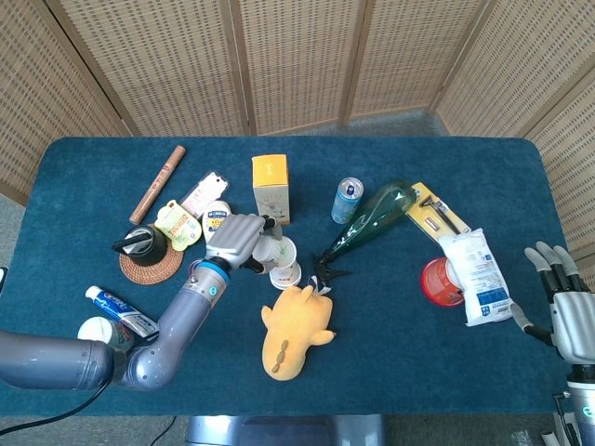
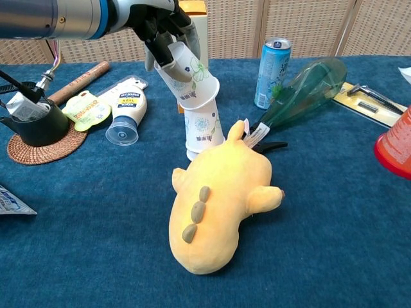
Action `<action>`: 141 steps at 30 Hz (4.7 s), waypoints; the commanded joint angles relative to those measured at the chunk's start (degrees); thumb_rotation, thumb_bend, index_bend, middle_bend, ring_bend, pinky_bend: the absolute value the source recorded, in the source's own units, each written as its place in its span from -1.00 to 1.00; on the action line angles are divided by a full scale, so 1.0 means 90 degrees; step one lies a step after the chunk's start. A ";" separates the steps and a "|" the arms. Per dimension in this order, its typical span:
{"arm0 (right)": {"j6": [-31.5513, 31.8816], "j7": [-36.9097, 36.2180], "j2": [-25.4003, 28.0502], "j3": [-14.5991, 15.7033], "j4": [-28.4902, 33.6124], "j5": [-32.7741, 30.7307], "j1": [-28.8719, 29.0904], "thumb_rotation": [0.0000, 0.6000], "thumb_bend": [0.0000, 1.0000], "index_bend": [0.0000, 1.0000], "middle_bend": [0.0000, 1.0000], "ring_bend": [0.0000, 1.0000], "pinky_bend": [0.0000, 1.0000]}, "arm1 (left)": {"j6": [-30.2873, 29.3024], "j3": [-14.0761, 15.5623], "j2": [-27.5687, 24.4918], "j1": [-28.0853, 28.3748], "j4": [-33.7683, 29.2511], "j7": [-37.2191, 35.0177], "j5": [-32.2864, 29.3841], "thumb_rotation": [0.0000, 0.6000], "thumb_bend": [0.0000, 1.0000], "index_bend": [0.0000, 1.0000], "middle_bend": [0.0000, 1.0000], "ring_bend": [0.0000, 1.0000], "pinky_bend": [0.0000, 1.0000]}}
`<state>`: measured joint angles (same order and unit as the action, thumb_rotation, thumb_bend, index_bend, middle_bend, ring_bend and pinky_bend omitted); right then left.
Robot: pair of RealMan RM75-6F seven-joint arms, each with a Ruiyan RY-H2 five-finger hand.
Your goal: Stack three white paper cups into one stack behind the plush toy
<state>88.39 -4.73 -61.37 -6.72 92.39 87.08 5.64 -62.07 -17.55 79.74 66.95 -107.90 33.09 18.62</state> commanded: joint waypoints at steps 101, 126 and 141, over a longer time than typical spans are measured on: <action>-0.0054 0.0018 -0.0045 0.0071 0.0030 0.0073 0.0017 1.00 -0.33 -0.79 -1.00 -1.00 -0.27 | -0.0716 0.0459 0.1871 -0.0609 0.1422 0.0747 0.1928 1.00 -0.42 -1.00 -1.00 -1.00 -0.17; -0.0089 0.0142 -0.0082 0.0113 0.0034 0.0112 0.0028 1.00 -0.33 -0.80 -1.00 -1.00 -0.27 | -0.0074 -0.0083 -0.0027 -0.1107 -0.0790 0.0322 0.1566 1.00 -0.42 -0.98 -1.00 -1.00 -0.20; -0.0096 0.0201 -0.0100 0.0109 0.0032 0.0097 0.0036 1.00 -0.33 -0.80 -1.00 -1.00 -0.27 | 0.0126 0.1063 -0.3939 -0.3010 -0.2708 -0.0710 0.3530 1.00 -0.42 -0.85 -1.00 -1.00 -0.24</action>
<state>87.53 -2.92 -62.26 -5.73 92.68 87.95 5.97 -61.05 -11.49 50.84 45.84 -129.42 31.01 43.02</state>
